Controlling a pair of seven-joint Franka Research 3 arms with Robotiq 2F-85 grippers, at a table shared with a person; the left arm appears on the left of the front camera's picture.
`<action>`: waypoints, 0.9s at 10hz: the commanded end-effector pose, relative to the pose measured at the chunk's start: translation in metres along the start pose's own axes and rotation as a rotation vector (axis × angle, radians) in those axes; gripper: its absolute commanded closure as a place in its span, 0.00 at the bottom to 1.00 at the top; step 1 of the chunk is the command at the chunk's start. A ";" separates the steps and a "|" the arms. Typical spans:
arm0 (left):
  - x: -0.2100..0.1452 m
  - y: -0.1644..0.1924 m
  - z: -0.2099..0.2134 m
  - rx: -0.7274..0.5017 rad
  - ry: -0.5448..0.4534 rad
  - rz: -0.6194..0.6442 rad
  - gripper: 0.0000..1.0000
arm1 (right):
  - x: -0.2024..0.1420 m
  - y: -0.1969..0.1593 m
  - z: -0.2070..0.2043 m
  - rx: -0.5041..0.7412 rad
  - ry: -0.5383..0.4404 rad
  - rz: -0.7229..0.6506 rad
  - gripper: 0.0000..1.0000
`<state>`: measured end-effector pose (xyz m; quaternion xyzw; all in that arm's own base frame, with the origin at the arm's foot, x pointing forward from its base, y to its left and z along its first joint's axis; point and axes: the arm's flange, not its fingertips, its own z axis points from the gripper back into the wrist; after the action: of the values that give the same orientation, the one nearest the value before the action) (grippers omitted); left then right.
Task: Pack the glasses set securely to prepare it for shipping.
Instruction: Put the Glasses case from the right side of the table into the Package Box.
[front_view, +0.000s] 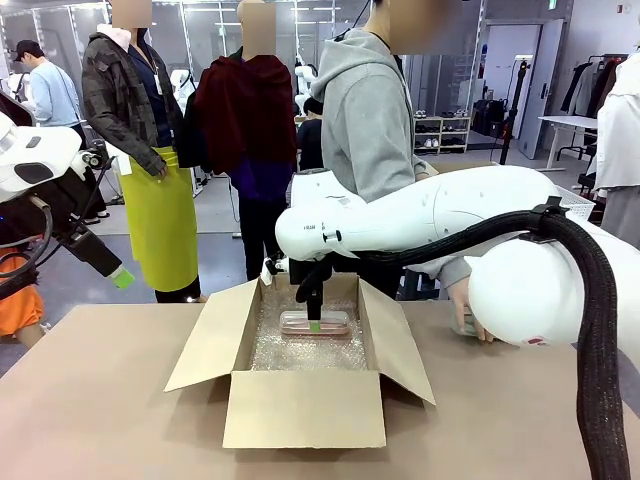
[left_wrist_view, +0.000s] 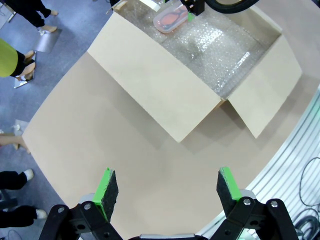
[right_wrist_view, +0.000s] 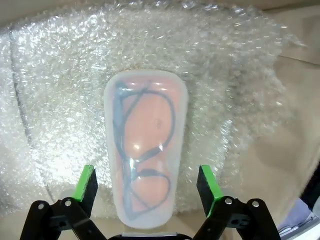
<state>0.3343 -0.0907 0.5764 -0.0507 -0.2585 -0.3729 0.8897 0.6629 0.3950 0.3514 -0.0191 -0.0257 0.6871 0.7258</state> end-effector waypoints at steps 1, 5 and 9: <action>-0.001 0.001 -0.001 -0.002 -0.024 -0.008 0.00 | -0.027 0.024 0.059 -0.052 -0.039 -0.068 0.00; -0.001 0.001 -0.001 -0.002 -0.024 -0.008 0.00 | -0.087 0.063 0.129 -0.144 -0.116 -0.175 0.00; -0.001 0.001 -0.001 -0.002 -0.024 -0.008 0.00 | -0.168 0.102 0.175 -0.235 -0.156 -0.434 0.00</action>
<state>0.3344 -0.0906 0.5764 -0.0507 -0.2586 -0.3728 0.8897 0.5716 0.2625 0.5221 -0.0470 -0.1447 0.5522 0.8197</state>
